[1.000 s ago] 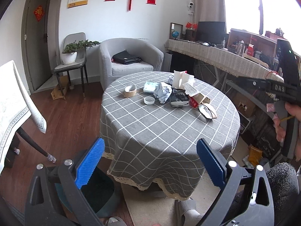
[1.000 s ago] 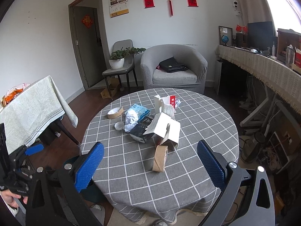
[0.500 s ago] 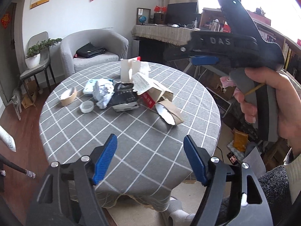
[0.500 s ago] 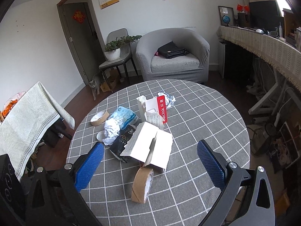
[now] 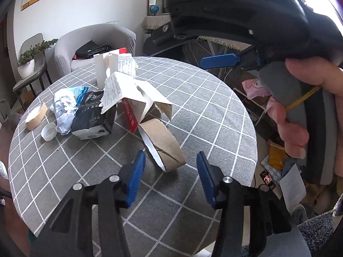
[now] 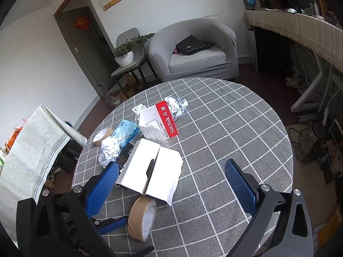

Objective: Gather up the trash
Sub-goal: 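Grasp the brown cardboard strip with the left tool while the right tool grasps the white box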

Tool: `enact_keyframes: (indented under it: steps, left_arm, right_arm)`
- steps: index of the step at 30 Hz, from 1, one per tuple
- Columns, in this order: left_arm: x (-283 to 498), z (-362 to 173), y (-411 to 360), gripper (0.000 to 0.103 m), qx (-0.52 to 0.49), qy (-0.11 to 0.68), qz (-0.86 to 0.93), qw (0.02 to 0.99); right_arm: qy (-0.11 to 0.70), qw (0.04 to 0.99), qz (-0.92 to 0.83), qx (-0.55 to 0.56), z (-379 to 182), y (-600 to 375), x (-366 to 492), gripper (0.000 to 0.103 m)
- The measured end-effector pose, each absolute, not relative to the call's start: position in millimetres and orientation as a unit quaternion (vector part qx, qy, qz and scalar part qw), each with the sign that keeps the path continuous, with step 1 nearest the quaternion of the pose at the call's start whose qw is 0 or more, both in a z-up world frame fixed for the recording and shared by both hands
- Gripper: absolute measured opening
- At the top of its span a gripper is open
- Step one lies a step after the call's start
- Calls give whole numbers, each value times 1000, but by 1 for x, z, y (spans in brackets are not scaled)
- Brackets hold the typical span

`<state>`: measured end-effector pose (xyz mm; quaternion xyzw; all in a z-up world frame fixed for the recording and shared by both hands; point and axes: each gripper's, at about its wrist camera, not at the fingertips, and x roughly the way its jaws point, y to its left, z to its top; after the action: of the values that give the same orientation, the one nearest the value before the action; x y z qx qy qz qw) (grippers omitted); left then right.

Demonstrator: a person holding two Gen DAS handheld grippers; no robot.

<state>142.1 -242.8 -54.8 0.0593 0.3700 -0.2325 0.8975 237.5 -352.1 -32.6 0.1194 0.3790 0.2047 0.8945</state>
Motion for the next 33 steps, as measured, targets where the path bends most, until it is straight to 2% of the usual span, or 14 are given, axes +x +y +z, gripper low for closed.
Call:
enact_keyframes:
  steps: [1, 2, 3, 8, 22, 33]
  left_arm:
    - [145, -57, -243, 48, 59, 371, -226, 899]
    - [144, -56, -245, 39, 61, 366, -221, 902]
    - [145, -56, -245, 37, 61, 366, -220, 902]
    - [149, -54, -244, 28, 47, 367, -229, 900]
    - [134, -53, -216, 28, 49, 366, -252, 895]
    - [124, -39, -186, 28, 33, 349, -253, 902]
  right_arm:
    - [380, 892, 209, 126, -34, -352, 238, 100]
    - [379, 891, 211, 132, -35, -352, 237, 100]
    - [377, 890, 216, 140, -36, -351, 238, 100]
    - [382, 861, 257, 217, -44, -350, 244, 97]
    - [413, 868, 194, 197, -53, -317, 255, 95]
    - [438, 856, 161, 224, -67, -306, 267, 95]
